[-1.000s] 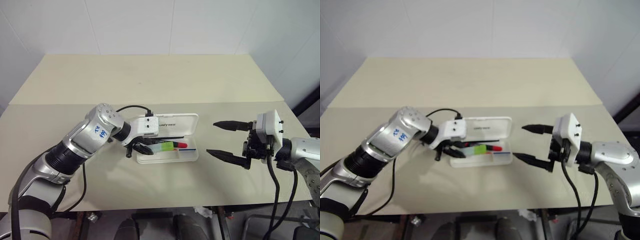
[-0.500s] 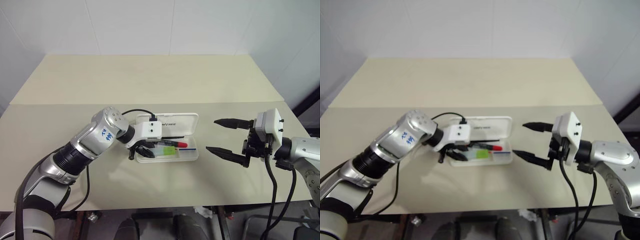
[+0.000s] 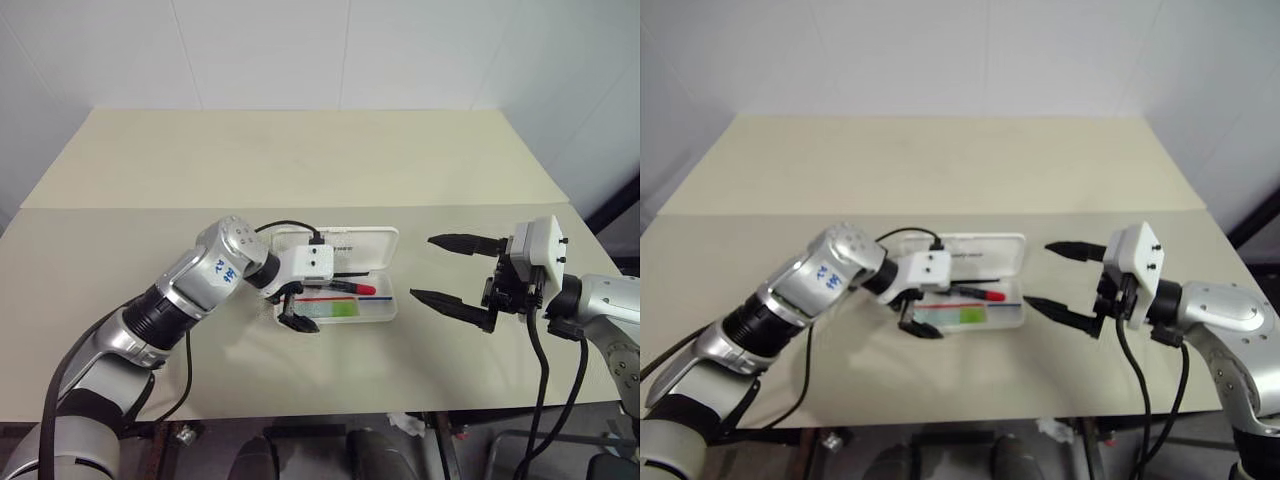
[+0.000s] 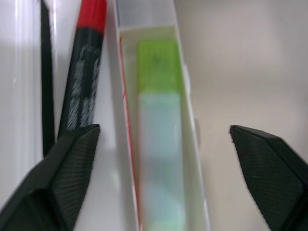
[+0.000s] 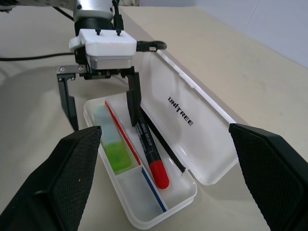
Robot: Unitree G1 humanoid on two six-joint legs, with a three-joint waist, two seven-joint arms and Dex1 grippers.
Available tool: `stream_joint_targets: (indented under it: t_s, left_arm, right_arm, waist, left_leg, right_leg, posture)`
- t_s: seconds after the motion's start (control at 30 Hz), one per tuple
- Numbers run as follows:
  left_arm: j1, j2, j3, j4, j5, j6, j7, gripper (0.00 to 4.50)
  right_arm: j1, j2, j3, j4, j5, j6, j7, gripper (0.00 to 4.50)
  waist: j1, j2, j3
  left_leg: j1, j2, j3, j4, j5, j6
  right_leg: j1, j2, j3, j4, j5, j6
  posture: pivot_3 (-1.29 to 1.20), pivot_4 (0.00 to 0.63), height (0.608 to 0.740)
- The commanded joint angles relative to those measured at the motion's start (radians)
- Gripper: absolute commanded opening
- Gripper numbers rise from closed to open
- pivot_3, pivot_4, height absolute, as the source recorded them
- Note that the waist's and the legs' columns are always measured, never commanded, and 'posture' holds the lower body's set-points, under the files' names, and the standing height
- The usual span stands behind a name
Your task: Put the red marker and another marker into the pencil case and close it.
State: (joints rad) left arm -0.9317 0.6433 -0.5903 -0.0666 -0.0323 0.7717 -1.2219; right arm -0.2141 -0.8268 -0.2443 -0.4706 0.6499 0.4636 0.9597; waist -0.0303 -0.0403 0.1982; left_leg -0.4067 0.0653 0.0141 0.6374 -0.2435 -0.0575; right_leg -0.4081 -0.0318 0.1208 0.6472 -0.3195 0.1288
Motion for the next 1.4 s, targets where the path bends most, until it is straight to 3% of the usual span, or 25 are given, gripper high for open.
stream_joint_targets:
  t_s: [0.03,0.33,0.53,0.67,0.77,0.9,1.1,1.23,1.4]
  left_arm:
    - [-0.024,0.003,0.049,-0.052,-0.026,0.025,-0.014,4.46]
    - [0.052,0.042,0.236,-0.165,-0.147,0.061,0.004,4.46]
    - [0.196,0.181,0.407,-0.267,-0.229,-0.01,-0.012,4.46]
    - [0.371,0.374,0.574,-0.251,-0.212,-0.046,-0.007,4.46]
    - [0.449,0.421,0.643,-0.272,-0.245,-0.036,0.015,4.46]
    - [0.553,0.467,0.74,-0.229,-0.251,-0.177,-0.02,4.46]
    - [0.478,0.558,0.661,0.07,-0.11,-0.444,-0.045,4.46]
    - [0.403,0.514,0.63,0.102,-0.123,-0.421,-0.032,4.46]
    - [0.341,0.526,0.551,0.225,-0.083,-0.648,-0.165,4.46]
  right_arm:
    - [-0.021,0.008,-0.005,-0.013,0.008,-0.022,-0.003,4.5]
    - [-0.061,0.025,0.046,0.036,-0.001,-0.035,0.03,4.5]
    - [-0.11,0.037,0.089,0.095,-0.015,-0.058,0.069,4.5]
    - [-0.16,0.05,0.128,0.153,-0.031,-0.077,0.112,4.5]
    - [-0.186,0.058,0.141,0.187,-0.041,-0.091,0.135,4.5]
    - [-0.231,0.07,0.164,0.24,-0.06,-0.108,0.164,4.5]
    - [-0.287,0.092,0.193,0.292,-0.083,-0.129,0.196,4.5]
    - [-0.288,0.096,0.191,0.291,-0.086,-0.13,0.202,4.5]
    - [-0.281,0.083,0.185,0.282,-0.085,-0.117,0.212,4.5]
  waist:
    - [0.0,0.0,0.0]
    - [-0.002,0.0,0.0]
    - [-0.008,0.0,0.0]
    - [-0.014,0.0,0.0]
    - [-0.017,-0.001,0.0]
    - [-0.011,-0.001,0.0]
    - [-0.01,-0.001,0.001]
    - [-0.004,-0.001,0.001]
    - [-0.001,-0.001,0.001]
  left_leg:
    - [0.0,0.0,0.0,0.0,0.0,0.0]
    - [0.0,0.0,0.0,0.0,0.0,0.0]
    - [0.001,0.001,-0.001,0.0,0.0,0.0]
    - [0.001,0.001,0.0,0.0,0.0,0.0]
    - [0.001,0.001,0.0,0.0,0.0,0.0]
    - [0.001,0.001,0.0,0.0,0.0,0.0]
    - [0.002,0.002,0.0,-0.001,0.0,0.0]
    - [0.001,0.002,0.001,-0.001,0.0,0.0]
    - [0.001,0.002,0.002,-0.004,0.0,0.0]
  right_leg:
    - [0.0,0.0,0.0,0.0,0.0,0.0]
    - [0.0,0.0,0.0,0.001,0.0,0.0]
    - [0.0,0.001,0.0,0.002,0.0,-0.001]
    - [0.0,0.001,0.0,0.002,-0.001,-0.001]
    - [-0.001,0.001,0.0,0.003,-0.001,-0.002]
    - [0.0,0.0,0.0,0.002,-0.001,-0.002]
    - [-0.002,0.001,-0.001,0.004,-0.004,-0.008]
    - [-0.003,0.001,-0.001,0.004,-0.003,-0.007]
    - [-0.005,0.001,-0.001,0.004,-0.003,-0.006]
  posture:
    - [0.0,0.15,0.74]
    - [0.0,0.15,0.74]
    - [0.0,0.15,0.74]
    - [0.0,0.15,0.74]
    - [0.0,0.15,0.74]
    - [0.0,0.15,0.74]
    - [0.0,0.15,0.74]
    - [0.0,0.15,0.74]
    - [0.0,0.15,0.74]
